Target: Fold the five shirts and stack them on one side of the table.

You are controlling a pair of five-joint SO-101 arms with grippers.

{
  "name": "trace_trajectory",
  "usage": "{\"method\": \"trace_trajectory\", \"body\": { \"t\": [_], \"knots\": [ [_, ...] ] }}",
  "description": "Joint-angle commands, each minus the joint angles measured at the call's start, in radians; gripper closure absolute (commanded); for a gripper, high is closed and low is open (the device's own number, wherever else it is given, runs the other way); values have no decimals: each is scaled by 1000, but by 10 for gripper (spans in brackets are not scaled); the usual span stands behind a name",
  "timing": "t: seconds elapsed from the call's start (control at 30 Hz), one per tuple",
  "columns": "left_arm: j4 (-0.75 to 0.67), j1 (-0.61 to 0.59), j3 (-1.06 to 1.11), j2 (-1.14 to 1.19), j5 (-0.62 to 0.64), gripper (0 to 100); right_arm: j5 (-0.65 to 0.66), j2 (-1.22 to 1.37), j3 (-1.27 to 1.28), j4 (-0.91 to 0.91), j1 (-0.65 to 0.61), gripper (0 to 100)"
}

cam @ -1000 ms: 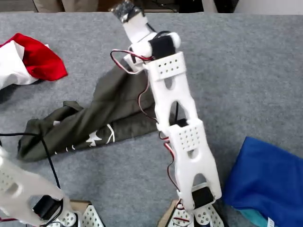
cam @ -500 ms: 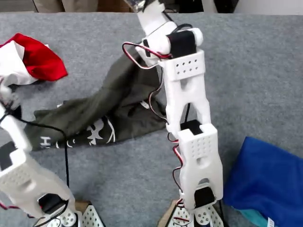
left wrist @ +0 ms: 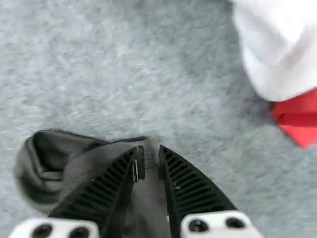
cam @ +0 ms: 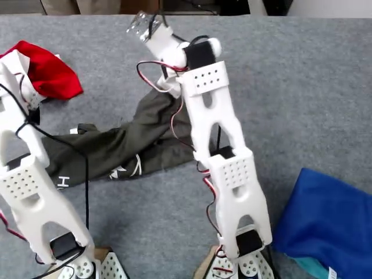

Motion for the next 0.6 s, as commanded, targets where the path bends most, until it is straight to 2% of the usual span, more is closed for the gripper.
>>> {"method": "trace_trajectory", "body": {
  "t": [0.0, 0.13, 0.33, 0.57],
  "knots": [
    [-3, 48, -104, -5, 55, 933, 58, 45, -7, 3, -13, 994],
    [-17, 78, -118, -2, 66, 934, 107, 94, -15, 3, -8, 994],
    [-101, 101, -52, 51, 66, 936, 112, 139, -77, 3, 22, 994],
    [-66, 89, -63, 159, 68, 936, 114, 199, -145, 6, 38, 994]
  ]
}}
